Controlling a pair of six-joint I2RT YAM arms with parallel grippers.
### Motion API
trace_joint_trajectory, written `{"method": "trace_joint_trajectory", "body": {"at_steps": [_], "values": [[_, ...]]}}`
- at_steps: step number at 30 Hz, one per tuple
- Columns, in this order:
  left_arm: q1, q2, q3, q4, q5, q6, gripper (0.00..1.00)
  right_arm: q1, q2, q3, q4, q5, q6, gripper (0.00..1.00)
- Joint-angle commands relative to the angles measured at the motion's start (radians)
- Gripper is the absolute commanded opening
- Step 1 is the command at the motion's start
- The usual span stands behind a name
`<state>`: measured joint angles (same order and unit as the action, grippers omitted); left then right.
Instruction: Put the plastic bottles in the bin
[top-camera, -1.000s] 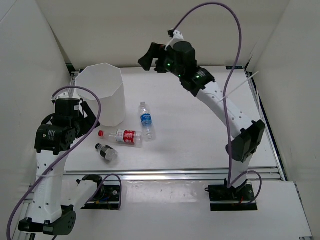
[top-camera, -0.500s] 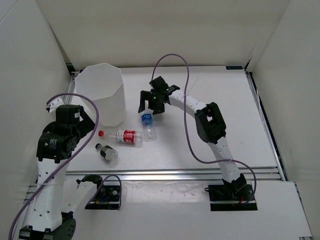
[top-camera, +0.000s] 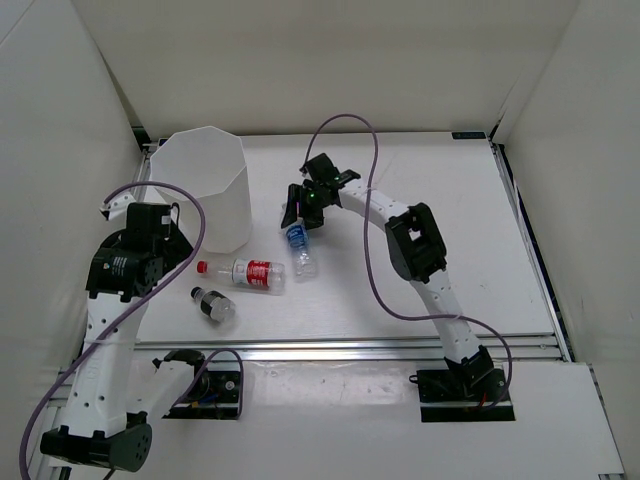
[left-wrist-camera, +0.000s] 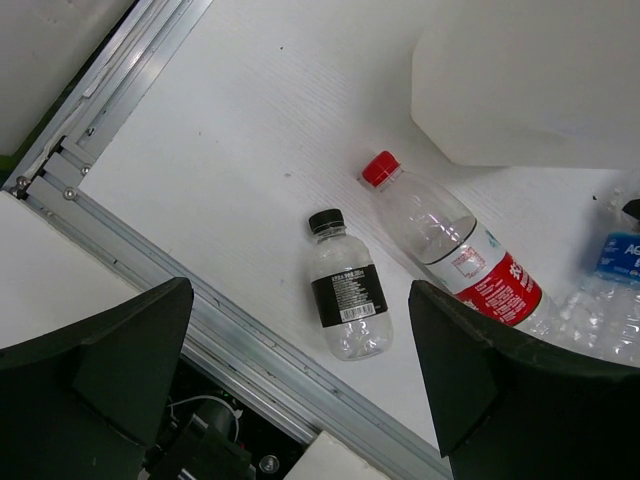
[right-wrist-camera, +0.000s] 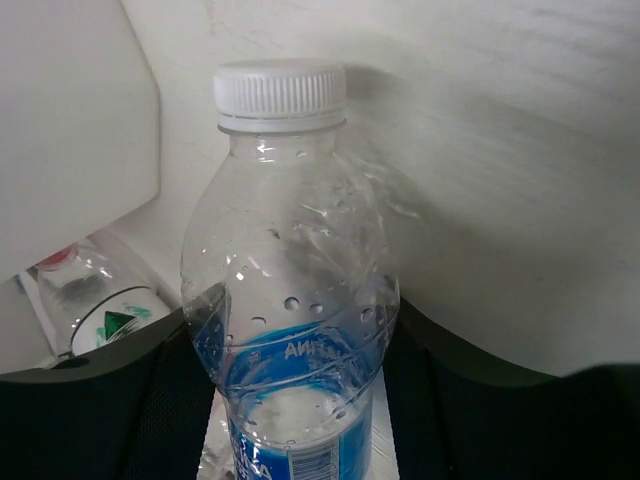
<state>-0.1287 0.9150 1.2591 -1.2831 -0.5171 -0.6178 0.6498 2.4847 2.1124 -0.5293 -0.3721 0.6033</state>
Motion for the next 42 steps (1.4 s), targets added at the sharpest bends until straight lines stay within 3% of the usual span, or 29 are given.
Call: {"method": "trace_joint_trajectory", "body": {"at_steps": [1, 7, 11, 19, 27, 32, 37, 38, 39, 42], "values": [[-0.006, -0.011, -0.013, -0.002, -0.027, -0.014, 1.0, -0.035, -0.081, 0.012, -0.014, -0.004, -0.036, 0.54], [-0.006, -0.011, 0.023, 0.007, -0.017, -0.033, 1.0, -0.055, -0.243, 0.098, -0.028, 0.031, -0.036, 0.47], [-0.006, -0.036, 0.033, 0.016, 0.006, -0.033, 1.0, -0.045, -0.313, 0.263, 0.047, 0.085, -0.013, 0.45], [0.003, -0.149, 0.013, 0.111, 0.153, 0.058, 1.0, 0.036, -0.296, 0.432, 0.533, 0.153, 0.144, 0.41], [0.003, -0.124, 0.048, 0.067, 0.193, 0.119, 1.0, 0.097, -0.202, 0.455, 0.82, 0.205, 0.104, 0.39], [0.003, -0.134, 0.01, 0.085, 0.232, 0.119, 1.0, 0.132, -0.089, 0.477, 0.894, 0.216, 0.069, 0.53], [0.003, -0.134, 0.012, 0.096, 0.255, 0.093, 1.0, 0.132, -0.073, 0.477, 0.904, 0.197, 0.078, 0.68], [0.003, -0.145, 0.013, 0.096, 0.255, 0.083, 1.0, 0.132, -0.073, 0.477, 0.866, 0.188, 0.078, 0.86], [0.003, -0.145, 0.013, 0.096, 0.255, 0.072, 1.0, 0.132, -0.092, 0.477, 0.841, 0.179, 0.052, 0.96], [0.003, -0.174, 0.013, 0.087, 0.255, 0.04, 1.0, 0.132, -0.194, 0.448, 0.713, 0.214, -0.014, 1.0]]}}
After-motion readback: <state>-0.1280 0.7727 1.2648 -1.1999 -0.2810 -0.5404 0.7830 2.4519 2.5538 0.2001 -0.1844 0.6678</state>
